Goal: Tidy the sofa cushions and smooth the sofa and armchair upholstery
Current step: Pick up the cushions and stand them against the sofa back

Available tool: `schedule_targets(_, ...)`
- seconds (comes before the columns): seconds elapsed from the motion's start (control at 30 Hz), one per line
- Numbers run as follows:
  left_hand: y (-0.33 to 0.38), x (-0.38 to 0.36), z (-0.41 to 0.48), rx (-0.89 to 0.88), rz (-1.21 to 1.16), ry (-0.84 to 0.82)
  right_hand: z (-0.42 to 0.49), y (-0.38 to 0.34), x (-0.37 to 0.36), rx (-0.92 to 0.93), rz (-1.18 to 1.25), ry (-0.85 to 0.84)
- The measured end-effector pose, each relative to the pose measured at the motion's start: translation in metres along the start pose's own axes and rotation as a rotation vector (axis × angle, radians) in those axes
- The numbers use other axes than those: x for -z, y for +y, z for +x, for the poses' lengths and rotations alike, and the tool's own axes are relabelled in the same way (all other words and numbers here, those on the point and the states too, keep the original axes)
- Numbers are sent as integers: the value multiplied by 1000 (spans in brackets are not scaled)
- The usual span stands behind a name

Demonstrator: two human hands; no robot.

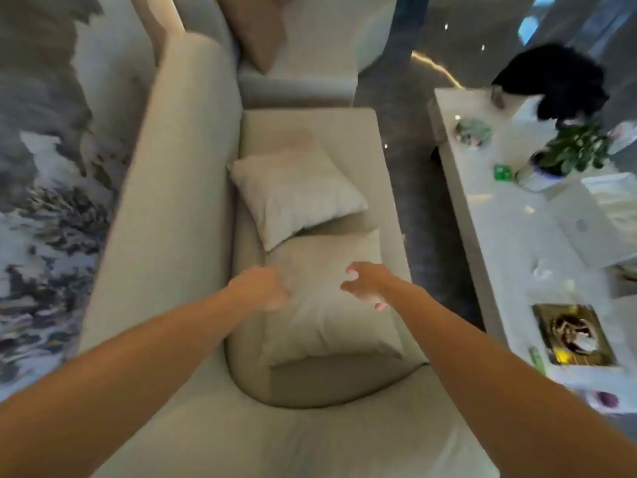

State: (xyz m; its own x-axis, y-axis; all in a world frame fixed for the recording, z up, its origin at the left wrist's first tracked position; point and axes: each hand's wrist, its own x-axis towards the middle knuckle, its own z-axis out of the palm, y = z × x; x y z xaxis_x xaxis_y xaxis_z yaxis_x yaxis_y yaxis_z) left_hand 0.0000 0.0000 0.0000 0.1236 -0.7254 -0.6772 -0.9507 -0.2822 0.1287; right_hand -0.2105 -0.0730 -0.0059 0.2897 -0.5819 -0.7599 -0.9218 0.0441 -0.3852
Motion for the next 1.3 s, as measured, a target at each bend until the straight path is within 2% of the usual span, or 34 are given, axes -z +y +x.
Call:
schedule_targets(0.1, 0, -60, 82, 30, -65, 1, 79, 34, -38, -55, 60, 72)
schedule_targets(0.17, -7, -101, 136, 72, -156, 83, 130, 61, -71, -102, 90, 108)
schedule_targets(0.23, -23, -135, 189, 99, -281, 186, 171, 86, -104, -163, 109, 190)
schedule_targets(0.3, -35, -161, 221, 121, -461, 204, 195, 101, -132, -210, 167, 288)
schedule_targets(0.4, -53, -182, 239, 31, -703, 214, 213, 101, -151, -260, 299, 399)
schedule_targets(0.53, -50, -162, 230, 0, -837, 283, 209, 96, -130, -272, 320, 393)
schedule_targets(0.67, -45, -105, 180, -39, -756, 300, 183, 72, -119, -268, 626, 375)
schedule_targets(0.77, -77, -51, 126, -120, -520, 303, 160, 36, -143, -196, 877, 303)
schedule_targets(0.9, -122, -20, 58, -183, -203, 344, 154, -36, -204, -246, 1167, 61)
schedule_targets(0.97, -138, -19, 45, -116, -120, 338, 168, -67, -230, -238, 1206, -45)
schedule_targets(1.1, -163, -11, 50, 1, -63, 291, 187, -96, -235, -178, 1209, -63)
schedule_targets(1.17, -162, 0, 53, -12, 50, 280, 185, -88, -219, -222, 1087, -138)
schedule_targets(1.23, -149, 19, 65, -64, 132, 349, 187, -75, -189, -252, 975, -187)
schedule_targets(1.3, -129, 41, 96, -135, 87, 416, 205, -64, -145, -219, 936, -74)
